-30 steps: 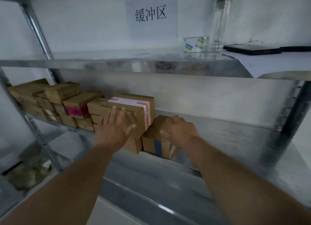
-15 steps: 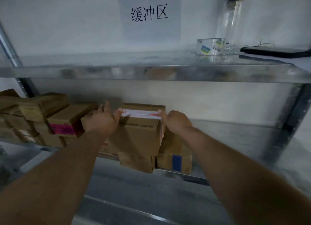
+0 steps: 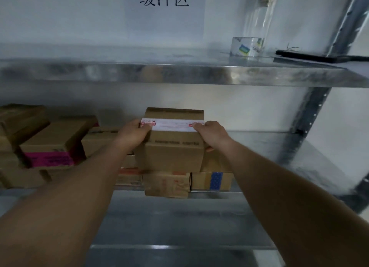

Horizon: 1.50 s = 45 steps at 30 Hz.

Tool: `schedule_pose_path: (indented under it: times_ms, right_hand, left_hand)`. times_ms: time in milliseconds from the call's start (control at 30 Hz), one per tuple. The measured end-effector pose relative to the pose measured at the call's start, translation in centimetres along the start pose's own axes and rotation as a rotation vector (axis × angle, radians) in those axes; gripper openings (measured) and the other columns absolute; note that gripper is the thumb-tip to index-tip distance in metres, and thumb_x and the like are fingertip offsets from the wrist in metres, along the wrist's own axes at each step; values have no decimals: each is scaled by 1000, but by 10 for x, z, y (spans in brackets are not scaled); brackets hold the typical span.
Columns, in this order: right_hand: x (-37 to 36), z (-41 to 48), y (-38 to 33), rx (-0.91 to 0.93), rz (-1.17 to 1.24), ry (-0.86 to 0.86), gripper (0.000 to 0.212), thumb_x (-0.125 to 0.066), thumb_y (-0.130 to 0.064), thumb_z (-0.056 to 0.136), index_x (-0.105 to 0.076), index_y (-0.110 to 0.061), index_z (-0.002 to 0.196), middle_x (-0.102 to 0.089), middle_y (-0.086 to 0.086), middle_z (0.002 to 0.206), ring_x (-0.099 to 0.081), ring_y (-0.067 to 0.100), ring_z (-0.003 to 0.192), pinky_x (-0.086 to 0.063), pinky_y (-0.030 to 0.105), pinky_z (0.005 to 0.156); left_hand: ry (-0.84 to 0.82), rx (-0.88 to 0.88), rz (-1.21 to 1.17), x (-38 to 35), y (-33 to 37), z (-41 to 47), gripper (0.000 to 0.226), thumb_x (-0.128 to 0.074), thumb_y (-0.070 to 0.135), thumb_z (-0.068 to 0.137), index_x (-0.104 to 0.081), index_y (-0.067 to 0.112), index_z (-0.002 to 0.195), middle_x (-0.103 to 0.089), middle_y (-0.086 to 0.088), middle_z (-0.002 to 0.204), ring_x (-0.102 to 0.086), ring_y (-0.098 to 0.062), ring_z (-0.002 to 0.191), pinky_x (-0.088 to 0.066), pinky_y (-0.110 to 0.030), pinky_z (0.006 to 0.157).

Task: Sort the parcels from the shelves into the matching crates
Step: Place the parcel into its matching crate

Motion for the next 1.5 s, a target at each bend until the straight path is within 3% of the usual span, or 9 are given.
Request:
schedule_pose_path:
  times_ms: [233, 367, 533, 767, 867, 967, 1133, 1267, 1500]
  right_hand:
    - [32, -25, -6, 67, 200, 2, 89, -63, -23, 89, -1, -31, 153, -64, 6, 111, -66, 22, 90, -59, 39, 75]
    - [55, -39, 5, 64, 352, 30, 66, -45, -60, 90, -30, -26, 145, -67, 8, 103, -69, 19, 84, -60, 39, 71]
    - [94, -59, 40, -4, 218, 207, 91, -18, -83, 76, -53, -13, 122, -65, 11, 107, -67, 26, 87, -60, 44, 67]
    - [157, -101, 111, -72, 267, 218, 44, -41, -41, 94, -41, -16, 130, -61, 12, 122, -66, 27, 94, -60, 44, 73]
    - [183, -123, 146, -68, 322, 174, 70, -53, -21, 92, -16, -24, 152, -57, 6, 122, -65, 25, 97, -56, 43, 86]
    - [210, -147, 178, -50, 272, 176, 85, -53, -4, 88, -6, -29, 154, -57, 3, 104, -63, 21, 82, -54, 32, 70]
    - [241, -184, 232, -119, 386, 168, 71, -53, -31, 96, -8, -42, 151, -58, 1, 117, -65, 21, 92, -59, 37, 70]
    - [265, -204, 268, -166, 294, 245, 47, -34, -55, 97, -43, -26, 133, -61, 4, 112, -65, 27, 97, -59, 46, 76]
    - [284, -222, 319, -259, 263, 352, 21, -51, -27, 96, -47, -22, 116, -59, 6, 105, -64, 23, 87, -57, 37, 60]
  left_hand:
    - [-80, -78, -238, -2, 30, -26, 82, -64, 4, 86, -21, 29, 151, -52, 2, 128, -48, -13, 104, -40, -28, 82]
    - [-39, -27, -306, -10, 44, -48, 51, -58, 44, 89, -41, 35, 136, -55, -1, 125, -54, -22, 105, -47, -42, 85]
    - [-2, 26, -292, -36, 66, -73, 63, -34, 75, 84, -46, 29, 125, -55, -6, 118, -55, -28, 105, -46, -47, 89]
    - [-121, 36, -395, -103, 101, -119, 60, -49, 52, 92, -32, 29, 145, -49, -1, 128, -52, -26, 111, -47, -41, 87]
    - [-223, 75, -422, -142, 115, -137, 82, -59, 68, 76, -29, 38, 146, -45, 1, 140, -52, -26, 116, -47, -38, 91]
    - [-277, 36, -391, -183, 133, -157, 44, -56, 32, 93, -48, 27, 136, -56, -5, 131, -58, -19, 97, -44, -25, 64]
    - [-353, 37, -393, -244, 154, -190, 40, -52, 3, 91, -48, 20, 127, -61, -7, 108, -56, -18, 84, -44, -28, 62]
    - [-423, 60, -421, -279, 170, -213, 21, -55, 34, 94, -56, 19, 108, -63, -12, 108, -61, -24, 87, -48, -32, 65]
    - [-511, 20, -345, -322, 197, -227, 24, -57, 33, 92, -50, 14, 106, -61, -10, 109, -60, -24, 94, -54, -44, 83]
Point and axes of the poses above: each hand's wrist, its own z-axis towards the middle knuckle, its own x-axis out of the back of the hand, y = z × x, the point moved 7 cm from there along z, towards the middle knuckle
